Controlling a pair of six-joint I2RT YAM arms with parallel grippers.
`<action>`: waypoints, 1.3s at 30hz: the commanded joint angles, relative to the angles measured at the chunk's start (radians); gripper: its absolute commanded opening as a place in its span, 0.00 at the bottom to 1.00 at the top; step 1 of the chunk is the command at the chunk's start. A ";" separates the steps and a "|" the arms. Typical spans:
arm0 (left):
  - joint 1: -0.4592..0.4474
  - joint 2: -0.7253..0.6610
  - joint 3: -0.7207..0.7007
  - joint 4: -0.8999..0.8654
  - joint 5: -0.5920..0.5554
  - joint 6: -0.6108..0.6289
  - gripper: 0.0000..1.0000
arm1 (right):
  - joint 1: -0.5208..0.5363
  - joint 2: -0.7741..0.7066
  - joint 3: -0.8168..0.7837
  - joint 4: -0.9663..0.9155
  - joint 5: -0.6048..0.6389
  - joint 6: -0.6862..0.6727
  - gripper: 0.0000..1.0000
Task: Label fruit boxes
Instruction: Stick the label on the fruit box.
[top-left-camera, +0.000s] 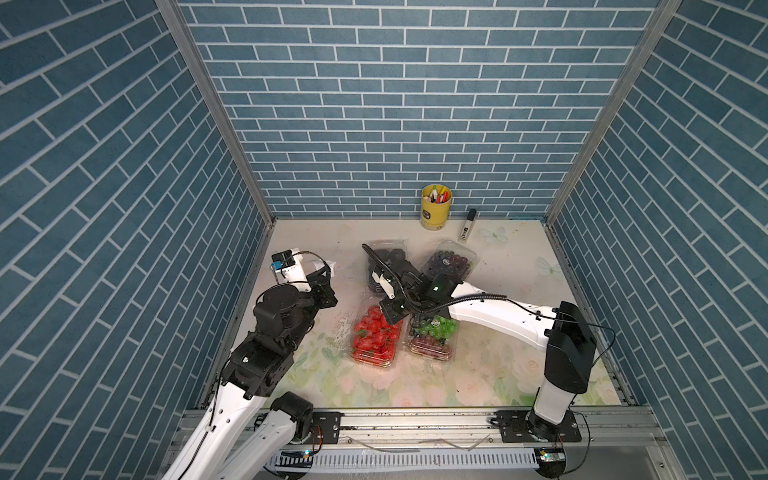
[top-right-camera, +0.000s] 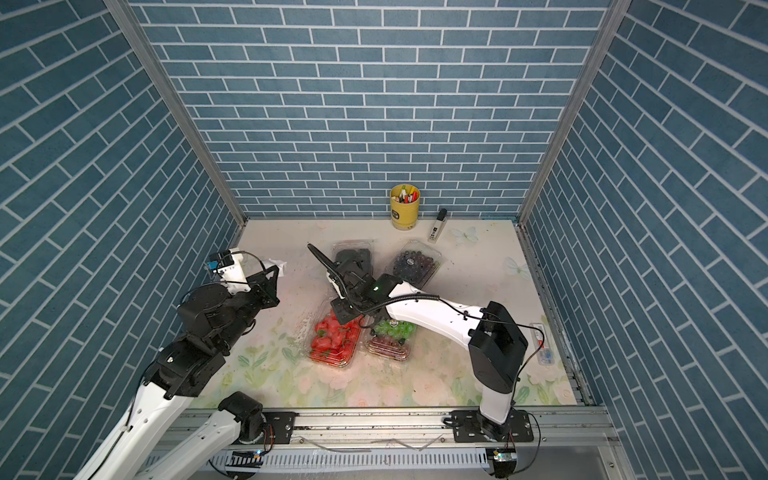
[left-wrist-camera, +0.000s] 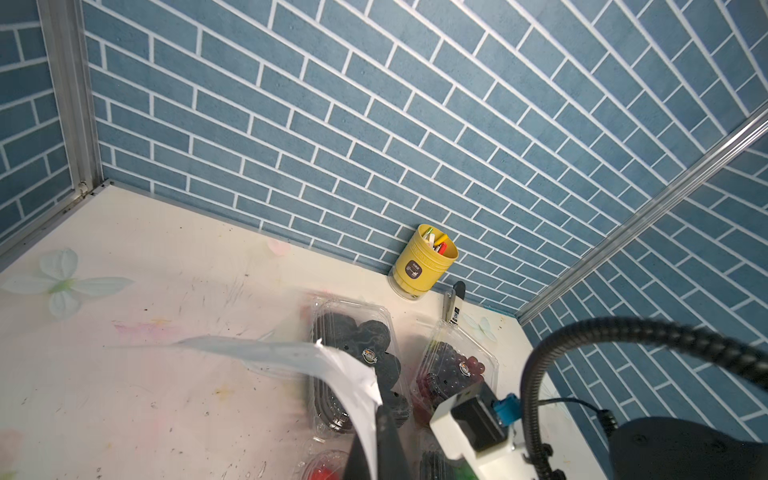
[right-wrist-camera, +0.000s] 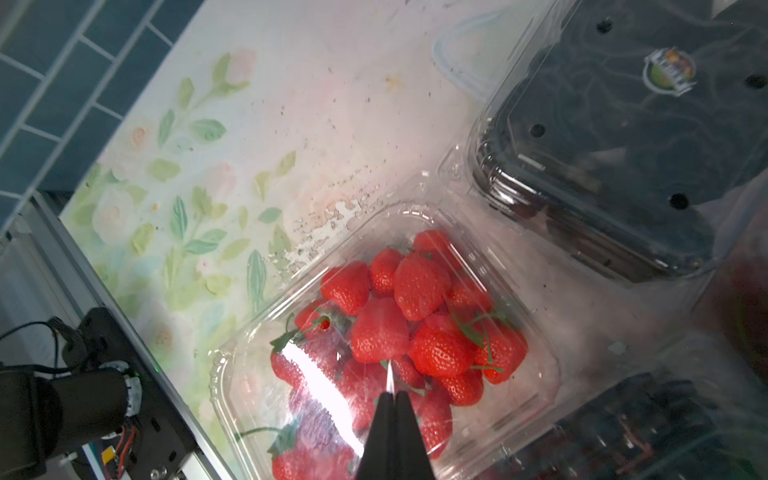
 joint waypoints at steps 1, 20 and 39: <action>-0.001 -0.006 -0.001 -0.027 -0.021 0.016 0.00 | 0.015 0.022 0.050 -0.064 0.031 -0.045 0.00; -0.001 0.000 -0.006 -0.011 -0.001 0.012 0.00 | 0.065 0.089 0.064 -0.060 0.012 -0.043 0.00; -0.001 0.012 -0.004 -0.008 0.008 0.010 0.00 | 0.075 0.117 0.063 -0.011 -0.077 -0.017 0.01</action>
